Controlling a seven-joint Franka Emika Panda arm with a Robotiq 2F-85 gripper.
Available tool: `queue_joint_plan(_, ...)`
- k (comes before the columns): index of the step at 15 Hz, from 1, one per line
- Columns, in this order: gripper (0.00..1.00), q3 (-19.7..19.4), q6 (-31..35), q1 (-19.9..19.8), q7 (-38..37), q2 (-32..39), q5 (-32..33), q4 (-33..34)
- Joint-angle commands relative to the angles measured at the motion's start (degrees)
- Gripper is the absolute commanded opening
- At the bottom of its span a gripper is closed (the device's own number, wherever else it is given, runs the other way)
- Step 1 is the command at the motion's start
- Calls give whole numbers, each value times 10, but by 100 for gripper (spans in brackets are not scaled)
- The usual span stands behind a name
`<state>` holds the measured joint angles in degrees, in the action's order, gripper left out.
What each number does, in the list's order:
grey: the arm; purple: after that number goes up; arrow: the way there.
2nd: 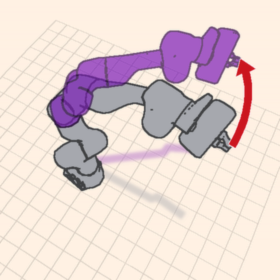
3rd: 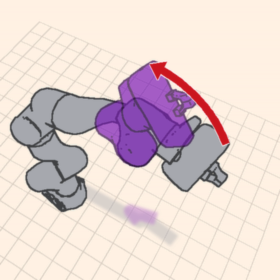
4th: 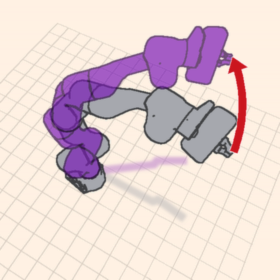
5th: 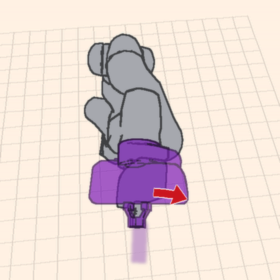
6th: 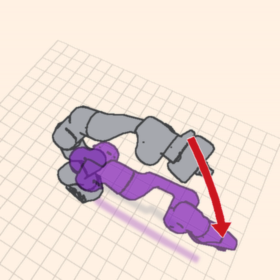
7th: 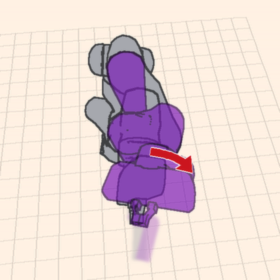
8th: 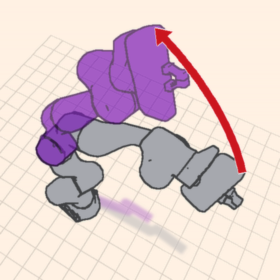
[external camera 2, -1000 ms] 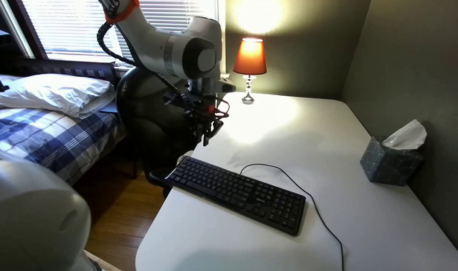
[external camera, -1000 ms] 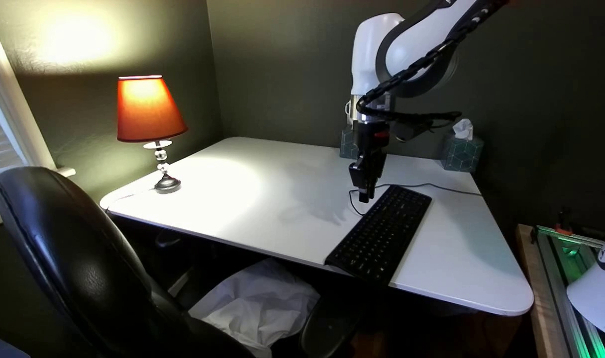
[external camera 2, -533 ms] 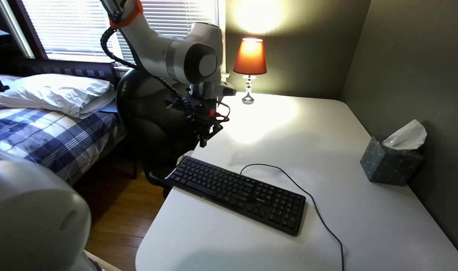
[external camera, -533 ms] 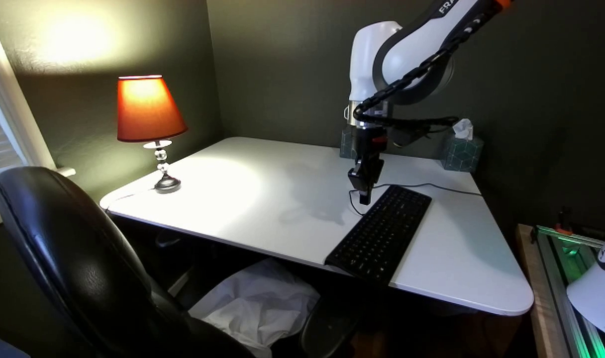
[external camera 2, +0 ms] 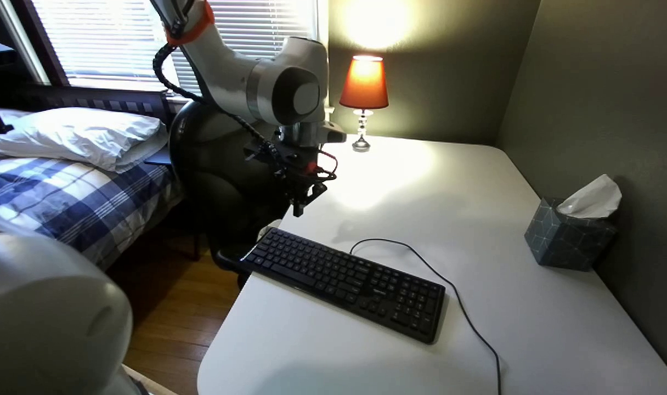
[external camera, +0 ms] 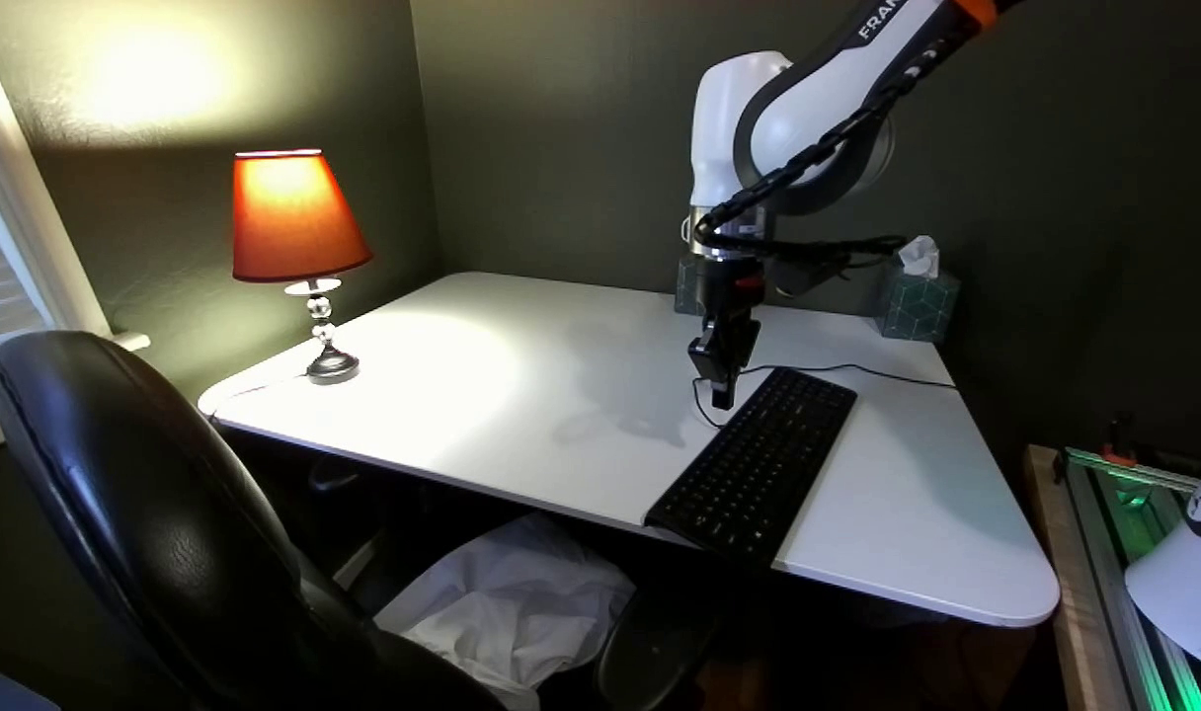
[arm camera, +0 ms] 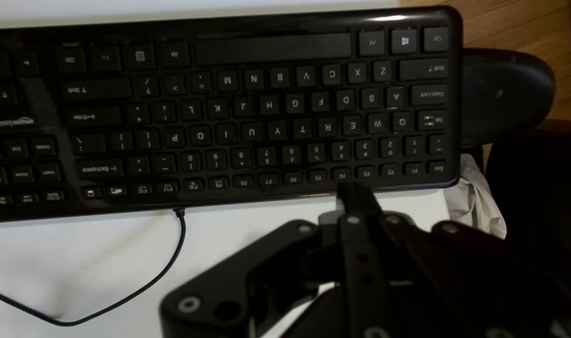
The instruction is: Press a button on the top right of the keyboard
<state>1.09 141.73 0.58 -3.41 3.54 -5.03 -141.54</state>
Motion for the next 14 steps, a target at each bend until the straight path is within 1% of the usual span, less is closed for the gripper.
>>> queue_joint_plan(1,0,-2,13,1,-12,17,6,7)
queue_joint_plan(14,0,-8,37,1,-13,62,11,18)
